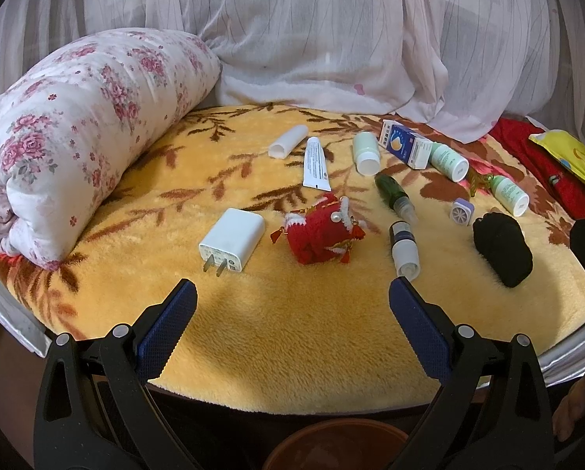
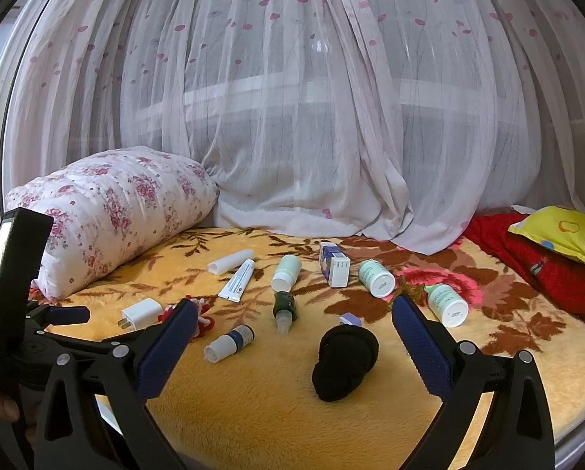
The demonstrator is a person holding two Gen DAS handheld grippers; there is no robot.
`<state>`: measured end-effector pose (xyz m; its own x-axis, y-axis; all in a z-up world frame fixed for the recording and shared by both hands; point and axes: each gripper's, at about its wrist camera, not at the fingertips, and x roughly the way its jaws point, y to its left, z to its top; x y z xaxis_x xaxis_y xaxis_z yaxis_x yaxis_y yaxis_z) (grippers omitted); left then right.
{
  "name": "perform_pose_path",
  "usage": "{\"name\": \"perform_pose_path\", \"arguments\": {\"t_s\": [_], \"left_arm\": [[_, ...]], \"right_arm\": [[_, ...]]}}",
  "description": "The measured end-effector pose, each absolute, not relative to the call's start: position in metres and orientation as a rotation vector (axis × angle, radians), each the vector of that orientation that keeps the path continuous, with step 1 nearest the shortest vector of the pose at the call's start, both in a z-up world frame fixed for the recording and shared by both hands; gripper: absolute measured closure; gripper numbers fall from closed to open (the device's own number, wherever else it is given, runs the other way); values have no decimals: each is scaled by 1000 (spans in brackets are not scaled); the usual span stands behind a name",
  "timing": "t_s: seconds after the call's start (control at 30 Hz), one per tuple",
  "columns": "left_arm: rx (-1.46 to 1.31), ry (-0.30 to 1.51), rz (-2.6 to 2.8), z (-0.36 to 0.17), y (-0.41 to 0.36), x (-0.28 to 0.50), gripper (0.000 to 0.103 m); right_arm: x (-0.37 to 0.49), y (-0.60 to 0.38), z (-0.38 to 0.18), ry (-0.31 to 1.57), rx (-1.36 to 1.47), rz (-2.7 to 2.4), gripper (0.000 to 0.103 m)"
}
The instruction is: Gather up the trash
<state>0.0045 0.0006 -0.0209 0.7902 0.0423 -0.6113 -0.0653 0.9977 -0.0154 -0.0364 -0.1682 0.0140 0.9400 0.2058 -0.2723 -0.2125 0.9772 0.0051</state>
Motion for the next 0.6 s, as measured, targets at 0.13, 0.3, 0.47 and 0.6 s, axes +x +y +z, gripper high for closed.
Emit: {"name": "perform_pose_path", "arguments": {"t_s": [0.13,0.3,0.47,0.6], "left_arm": [[-36,660,56,-24,1,4,7],[-34,663,54,-25,-1,4,7],[-33,667,51,-26,-2,4,7],[-32,675,46,-26,-6,7,7]], "right_arm": [[-36,-169,14,275,-23,214,5],[-36,-170,14,276,-20,214,5],[-36,-170,14,276,-19,214,5],[-36,-171,14,276,-15,213,5]]}}
